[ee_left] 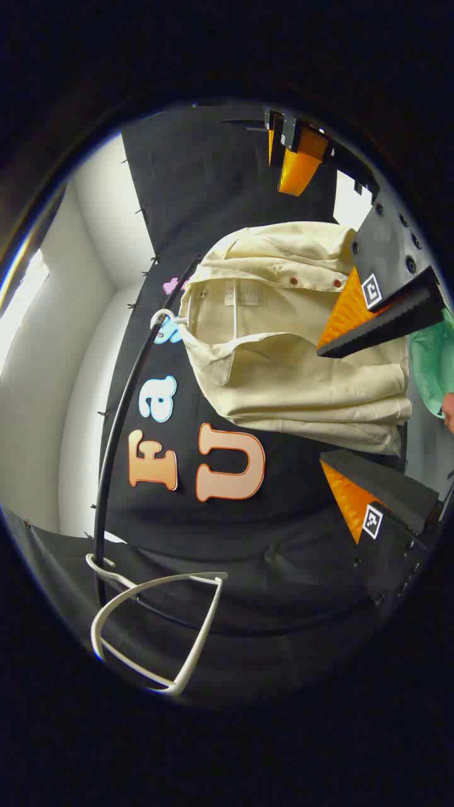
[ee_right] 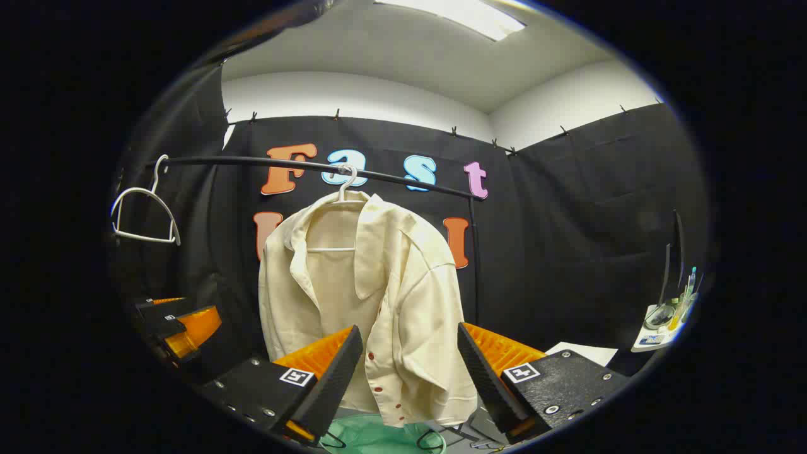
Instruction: Grasp the clothes on the hanger with both hands and then place them into the laundry hamper below.
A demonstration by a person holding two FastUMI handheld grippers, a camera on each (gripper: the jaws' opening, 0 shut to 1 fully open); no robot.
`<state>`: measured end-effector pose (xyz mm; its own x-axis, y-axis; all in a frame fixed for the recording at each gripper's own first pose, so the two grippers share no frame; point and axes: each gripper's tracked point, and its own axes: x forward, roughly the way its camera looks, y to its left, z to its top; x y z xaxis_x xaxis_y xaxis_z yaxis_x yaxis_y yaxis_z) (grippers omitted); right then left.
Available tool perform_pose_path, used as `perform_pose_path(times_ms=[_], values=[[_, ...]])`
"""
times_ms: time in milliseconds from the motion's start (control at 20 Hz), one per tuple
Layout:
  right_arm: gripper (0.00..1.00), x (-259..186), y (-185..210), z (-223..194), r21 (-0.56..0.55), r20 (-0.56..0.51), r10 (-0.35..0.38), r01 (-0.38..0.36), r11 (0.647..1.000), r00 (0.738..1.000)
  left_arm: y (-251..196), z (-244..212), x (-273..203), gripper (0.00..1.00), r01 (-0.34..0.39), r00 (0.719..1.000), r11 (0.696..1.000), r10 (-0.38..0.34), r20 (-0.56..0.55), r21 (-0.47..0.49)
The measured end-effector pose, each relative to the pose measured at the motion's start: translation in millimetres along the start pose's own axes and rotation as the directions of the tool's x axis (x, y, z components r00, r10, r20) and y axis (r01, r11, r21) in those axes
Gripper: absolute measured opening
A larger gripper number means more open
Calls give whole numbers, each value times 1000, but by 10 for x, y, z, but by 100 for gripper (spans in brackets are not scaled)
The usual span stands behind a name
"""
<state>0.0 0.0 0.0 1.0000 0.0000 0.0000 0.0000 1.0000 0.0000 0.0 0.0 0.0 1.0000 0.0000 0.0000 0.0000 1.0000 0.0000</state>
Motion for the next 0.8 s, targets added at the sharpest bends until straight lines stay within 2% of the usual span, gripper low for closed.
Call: perform_pose_path(times_ms=[200,450,650,800], values=[[94,12,-67,-30,18,-14,2,-2,1000,1000,-61,28,-24,96,10,1000,1000,-10,6,3],[94,83,-151,12,-42,1,17,-17,999,1000,-123,55,15,92,2,1000,1000,-3,11,15],[94,205,-35,28,-21,4,45,-45,999,999,-208,25,133,96,20,1000,1000,-20,2,14],[94,496,164,-6,-20,-12,80,-81,997,997,-250,19,202,98,32,999,999,-32,-3,-3]])
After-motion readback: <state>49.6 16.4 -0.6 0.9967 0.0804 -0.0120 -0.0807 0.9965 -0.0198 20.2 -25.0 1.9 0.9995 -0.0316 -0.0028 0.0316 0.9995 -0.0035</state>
